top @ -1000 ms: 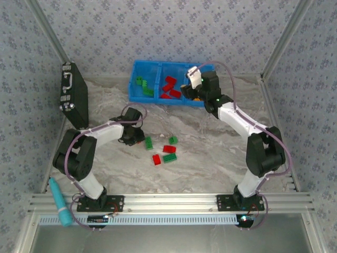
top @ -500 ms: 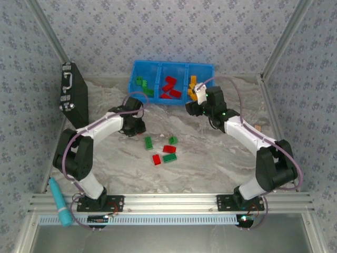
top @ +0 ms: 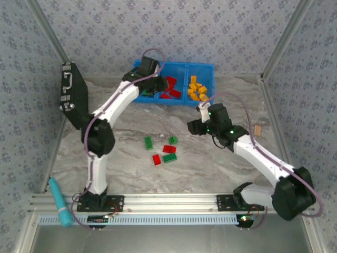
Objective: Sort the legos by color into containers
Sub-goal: Place the lego in the container.
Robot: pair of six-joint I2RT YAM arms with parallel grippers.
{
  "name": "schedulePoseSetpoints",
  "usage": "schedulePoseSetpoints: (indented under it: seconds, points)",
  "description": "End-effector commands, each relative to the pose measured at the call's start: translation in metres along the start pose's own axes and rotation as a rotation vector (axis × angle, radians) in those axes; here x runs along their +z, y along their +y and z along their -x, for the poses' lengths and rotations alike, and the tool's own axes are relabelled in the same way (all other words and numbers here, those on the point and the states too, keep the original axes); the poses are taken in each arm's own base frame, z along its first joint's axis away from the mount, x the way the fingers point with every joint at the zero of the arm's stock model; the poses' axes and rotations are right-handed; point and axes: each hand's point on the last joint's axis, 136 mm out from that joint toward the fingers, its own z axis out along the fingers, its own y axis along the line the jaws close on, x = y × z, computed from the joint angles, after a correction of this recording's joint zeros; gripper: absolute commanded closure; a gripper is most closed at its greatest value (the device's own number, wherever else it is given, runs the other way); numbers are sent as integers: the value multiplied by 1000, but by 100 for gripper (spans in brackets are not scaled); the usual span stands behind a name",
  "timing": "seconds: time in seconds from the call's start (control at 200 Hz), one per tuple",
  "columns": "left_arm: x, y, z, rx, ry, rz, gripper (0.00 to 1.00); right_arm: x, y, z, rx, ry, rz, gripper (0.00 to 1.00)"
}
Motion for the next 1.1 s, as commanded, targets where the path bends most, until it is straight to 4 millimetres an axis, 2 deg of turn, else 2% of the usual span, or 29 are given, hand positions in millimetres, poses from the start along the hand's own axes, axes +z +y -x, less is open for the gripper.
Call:
schedulePoseSetpoints:
  seconds: [0.0,0.09,0.215,0.32,0.49,0.71,0.795,0.895,0.98,1.095]
  points:
    - [30,-17,-11,31,75,-45,79,-21,-5,-28,71,65,-52,33]
    - [51,-24,-11,35,84,-49,79,-37,-8,-45,110,85,-90,33]
    - [84,-17,-12,13,78,-39,79,-56,-13,-73,149,145,-131,33]
    - [101,-12,-11,-12,55,-30,79,-75,-16,-82,137,158,-159,32]
    - [112,-6,-9,-3,42,3,72,-89,-14,-85,171,137,-155,29]
    - [116,2,-17,1,66,27,55,-83,5,-81,176,112,-65,24]
    - [110,-1,-14,15,61,23,52,-77,11,-77,156,115,-46,24]
    - [90,-12,-1,77,25,9,52,-60,20,-74,150,130,1,23]
    - [59,-27,17,167,-29,-10,51,-41,33,-76,145,179,64,23]
    - [2,-43,39,295,-104,2,51,-20,48,-76,133,208,143,23]
